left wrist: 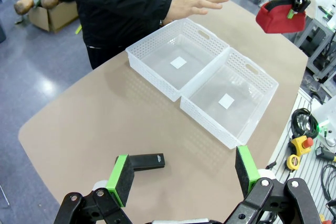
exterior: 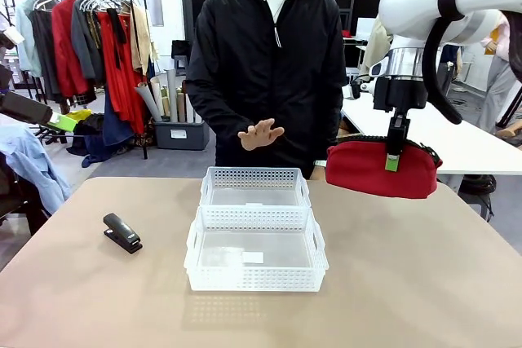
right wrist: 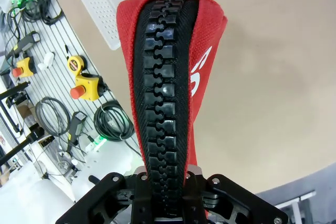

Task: Distribute items into two baskets.
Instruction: Place the picked Pencil pouch into the Organizing basket as instructed by the person.

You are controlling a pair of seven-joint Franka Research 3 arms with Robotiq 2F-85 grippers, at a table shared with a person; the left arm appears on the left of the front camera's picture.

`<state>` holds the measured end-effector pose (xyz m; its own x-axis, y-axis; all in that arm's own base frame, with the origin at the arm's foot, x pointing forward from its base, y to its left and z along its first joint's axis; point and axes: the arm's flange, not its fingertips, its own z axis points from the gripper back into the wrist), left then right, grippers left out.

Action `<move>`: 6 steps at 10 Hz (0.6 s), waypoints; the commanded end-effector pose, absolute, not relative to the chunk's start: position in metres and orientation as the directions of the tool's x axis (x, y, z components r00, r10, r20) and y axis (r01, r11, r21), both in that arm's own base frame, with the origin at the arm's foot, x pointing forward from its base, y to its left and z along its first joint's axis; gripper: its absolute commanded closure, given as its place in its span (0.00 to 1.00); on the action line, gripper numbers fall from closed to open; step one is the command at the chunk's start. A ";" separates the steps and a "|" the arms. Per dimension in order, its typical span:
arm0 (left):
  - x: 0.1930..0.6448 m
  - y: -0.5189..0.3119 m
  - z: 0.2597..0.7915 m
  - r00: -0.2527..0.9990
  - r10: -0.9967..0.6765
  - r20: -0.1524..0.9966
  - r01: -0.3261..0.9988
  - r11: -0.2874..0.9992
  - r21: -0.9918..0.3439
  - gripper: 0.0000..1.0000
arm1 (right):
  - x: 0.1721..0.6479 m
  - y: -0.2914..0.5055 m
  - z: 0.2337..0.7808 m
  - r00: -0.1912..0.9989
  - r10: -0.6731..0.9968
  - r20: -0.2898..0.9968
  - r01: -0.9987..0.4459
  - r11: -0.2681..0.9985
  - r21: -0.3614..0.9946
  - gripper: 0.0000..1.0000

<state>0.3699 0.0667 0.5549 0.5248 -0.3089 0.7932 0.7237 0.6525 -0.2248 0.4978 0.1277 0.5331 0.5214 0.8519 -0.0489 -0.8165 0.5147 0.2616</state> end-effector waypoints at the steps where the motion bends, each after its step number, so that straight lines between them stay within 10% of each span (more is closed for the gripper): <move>1: 0.370 0.067 0.555 0.516 -0.306 0.800 0.725 0.653 -0.218 0.00 | 0.501 0.128 0.540 0.522 0.851 -0.057 -0.816 0.518 0.258 1.00; 6: 0.370 0.067 0.555 0.516 -0.306 0.800 0.725 0.653 -0.218 0.00 | 0.501 0.128 0.540 0.522 0.851 -0.057 -0.816 0.518 0.258 1.00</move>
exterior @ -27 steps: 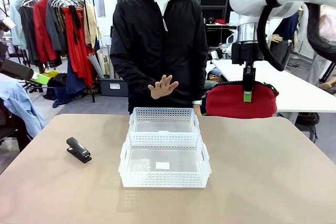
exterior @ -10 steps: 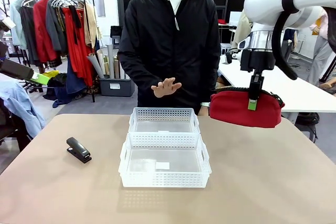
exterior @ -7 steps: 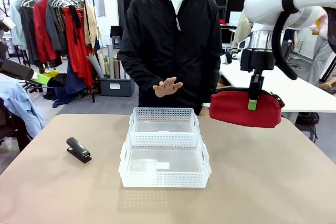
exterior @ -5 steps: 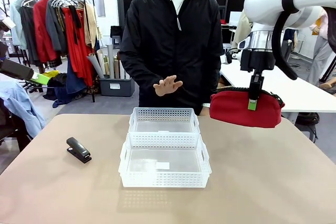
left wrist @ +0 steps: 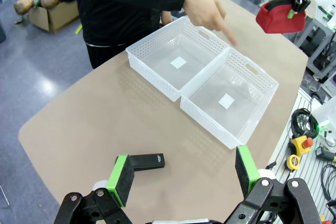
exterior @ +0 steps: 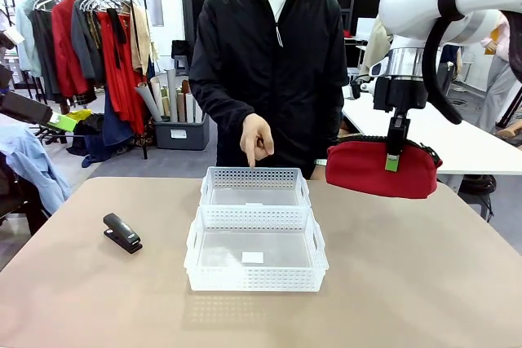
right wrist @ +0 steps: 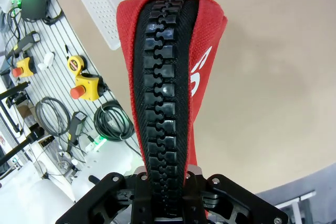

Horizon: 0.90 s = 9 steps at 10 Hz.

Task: Distribute items into two baskets.
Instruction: Place the picked Pencil pouch into the Organizing basket as instructed by the person.

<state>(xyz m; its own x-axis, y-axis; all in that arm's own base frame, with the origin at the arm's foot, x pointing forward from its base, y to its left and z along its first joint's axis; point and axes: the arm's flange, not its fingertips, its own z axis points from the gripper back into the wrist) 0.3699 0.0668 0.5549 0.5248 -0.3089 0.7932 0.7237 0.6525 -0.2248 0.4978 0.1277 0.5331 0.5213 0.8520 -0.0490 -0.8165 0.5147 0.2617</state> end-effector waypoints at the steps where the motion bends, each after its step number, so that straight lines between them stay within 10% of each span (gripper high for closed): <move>1: 0.370 0.067 0.555 0.516 -0.306 0.800 0.725 0.653 -0.218 0.00 | 0.501 0.128 0.540 0.522 0.851 -0.057 -0.816 0.518 0.258 1.00; 9: 0.370 0.067 0.555 0.516 -0.306 0.800 0.725 0.653 -0.218 0.00 | 0.501 0.128 0.540 0.522 0.851 -0.057 -0.816 0.518 0.258 1.00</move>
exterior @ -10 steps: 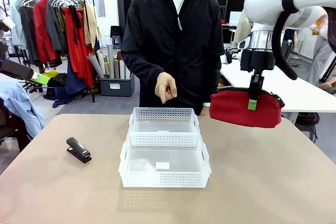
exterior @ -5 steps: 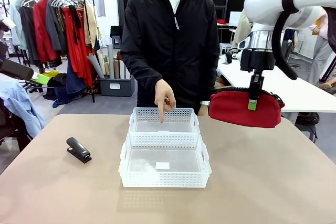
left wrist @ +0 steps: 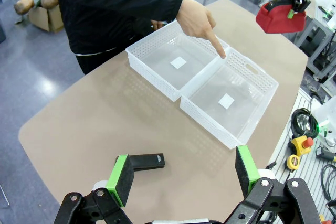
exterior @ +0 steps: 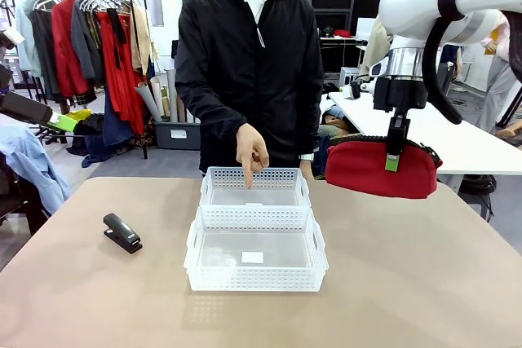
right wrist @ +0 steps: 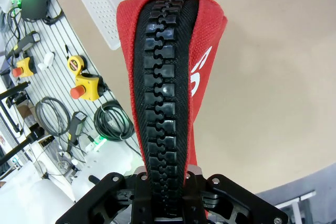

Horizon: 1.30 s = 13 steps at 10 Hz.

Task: Distribute items into two baskets.
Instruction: Place the picked Pencil pouch into the Organizing basket as instructed by the person.

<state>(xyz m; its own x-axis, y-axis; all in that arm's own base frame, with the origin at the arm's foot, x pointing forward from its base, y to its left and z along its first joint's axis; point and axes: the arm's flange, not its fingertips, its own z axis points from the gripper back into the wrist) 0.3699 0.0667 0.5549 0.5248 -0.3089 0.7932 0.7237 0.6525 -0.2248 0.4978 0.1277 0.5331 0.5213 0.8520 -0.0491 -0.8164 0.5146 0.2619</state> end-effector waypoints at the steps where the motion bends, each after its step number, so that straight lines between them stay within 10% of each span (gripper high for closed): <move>1: 0.370 0.067 0.555 0.516 -0.306 0.800 0.725 0.653 -0.218 0.00 | 0.498 0.128 0.533 0.521 0.852 -0.049 -0.816 0.515 0.262 1.00; 13: 0.370 0.067 0.555 0.516 -0.306 0.800 0.725 0.653 -0.218 0.00 | 0.419 0.262 0.518 0.300 0.950 0.085 -0.936 0.277 0.216 1.00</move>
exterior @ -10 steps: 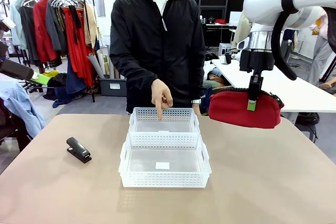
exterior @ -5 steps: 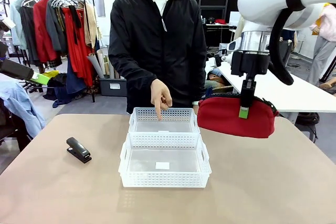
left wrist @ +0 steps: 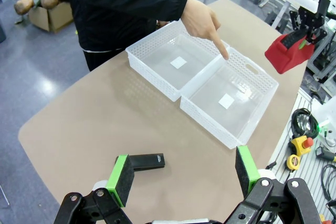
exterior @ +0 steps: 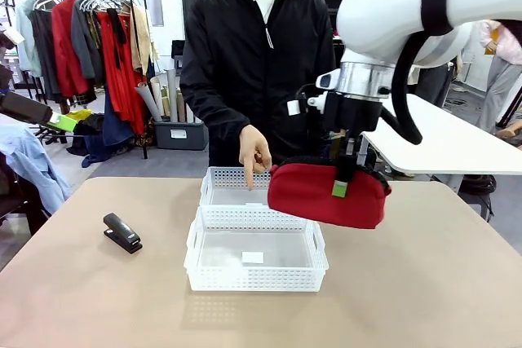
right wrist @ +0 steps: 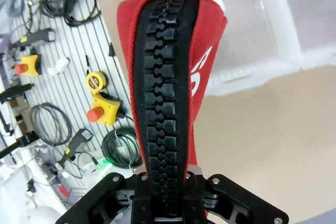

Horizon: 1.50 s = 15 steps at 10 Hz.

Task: Distribute items into two baskets.
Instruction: Place the picked Pencil pouch into the Organizing basket as instructed by the person.

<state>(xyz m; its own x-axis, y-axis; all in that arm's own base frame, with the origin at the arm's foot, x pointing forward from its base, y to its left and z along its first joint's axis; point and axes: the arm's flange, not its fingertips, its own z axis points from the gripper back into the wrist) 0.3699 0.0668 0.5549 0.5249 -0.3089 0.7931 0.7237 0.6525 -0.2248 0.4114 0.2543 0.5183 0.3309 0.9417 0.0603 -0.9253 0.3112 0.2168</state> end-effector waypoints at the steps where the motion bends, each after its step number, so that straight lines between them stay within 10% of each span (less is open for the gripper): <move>1: 0.370 0.067 0.555 0.516 -0.306 0.800 0.725 0.653 -0.218 0.00 | 0.425 0.282 0.514 0.282 0.956 0.076 -0.943 0.261 0.207 1.00; 15: 0.370 0.067 0.555 0.516 -0.306 0.800 0.725 0.653 -0.218 0.00 | 0.451 0.385 0.421 0.201 0.979 0.038 -0.977 0.197 0.086 1.00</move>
